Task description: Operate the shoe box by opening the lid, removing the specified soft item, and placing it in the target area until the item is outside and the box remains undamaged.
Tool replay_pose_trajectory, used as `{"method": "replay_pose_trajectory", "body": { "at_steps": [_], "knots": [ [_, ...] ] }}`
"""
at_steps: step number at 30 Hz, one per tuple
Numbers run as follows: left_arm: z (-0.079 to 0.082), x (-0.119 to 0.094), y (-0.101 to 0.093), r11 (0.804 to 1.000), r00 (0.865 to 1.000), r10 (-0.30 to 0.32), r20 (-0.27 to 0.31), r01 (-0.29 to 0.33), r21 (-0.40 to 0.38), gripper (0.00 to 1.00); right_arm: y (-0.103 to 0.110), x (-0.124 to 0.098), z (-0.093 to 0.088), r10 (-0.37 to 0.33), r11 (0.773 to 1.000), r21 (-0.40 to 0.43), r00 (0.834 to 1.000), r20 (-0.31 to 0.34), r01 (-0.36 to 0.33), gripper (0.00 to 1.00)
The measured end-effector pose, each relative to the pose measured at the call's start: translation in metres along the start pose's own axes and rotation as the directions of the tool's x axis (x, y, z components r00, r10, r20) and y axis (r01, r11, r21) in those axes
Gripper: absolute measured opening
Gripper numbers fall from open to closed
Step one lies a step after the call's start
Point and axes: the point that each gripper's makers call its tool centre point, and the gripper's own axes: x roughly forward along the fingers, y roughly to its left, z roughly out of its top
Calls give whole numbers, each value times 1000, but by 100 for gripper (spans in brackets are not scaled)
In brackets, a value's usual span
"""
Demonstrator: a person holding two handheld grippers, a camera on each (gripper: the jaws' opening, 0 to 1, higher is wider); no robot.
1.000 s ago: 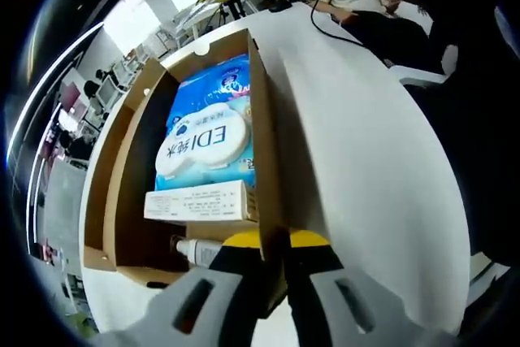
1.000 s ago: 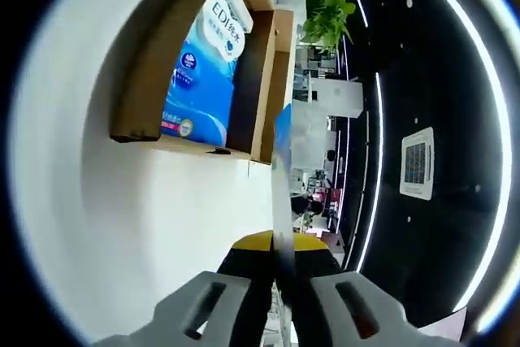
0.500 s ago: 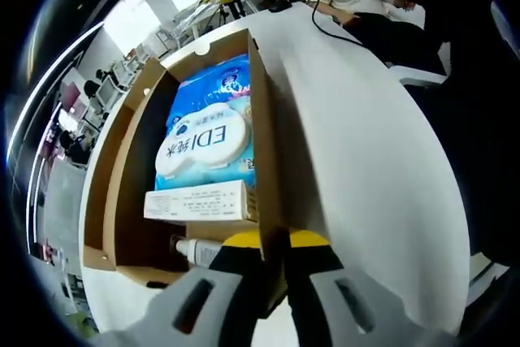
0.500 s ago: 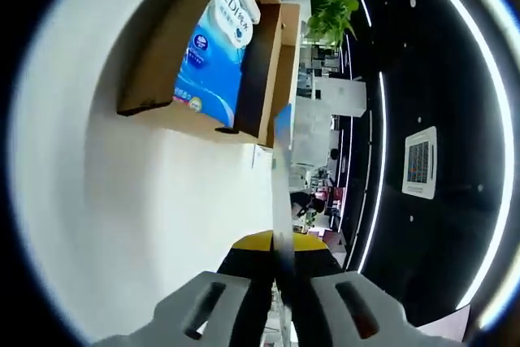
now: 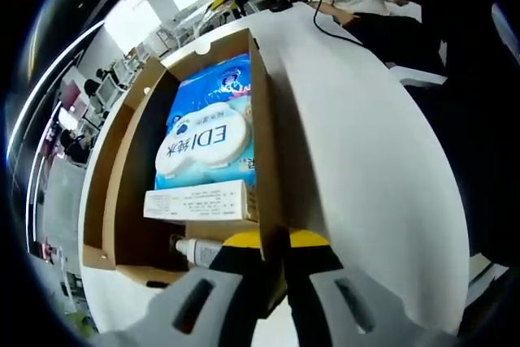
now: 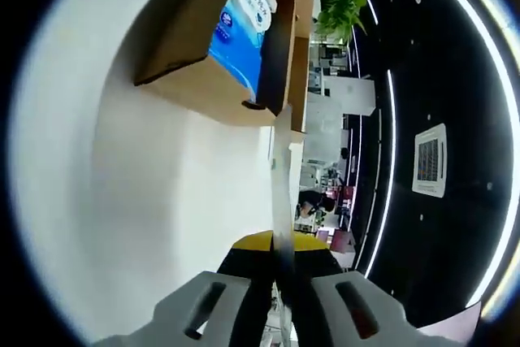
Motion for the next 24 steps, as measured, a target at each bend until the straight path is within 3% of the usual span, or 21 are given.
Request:
{"method": "replay_pose_trajectory", "body": {
  "at_steps": [24],
  "knots": [
    [0,0,0,1000,1000,3,-7,-3,1,7,23,2,10,64,998,-8,998,10,-64,1]
  ]
}}
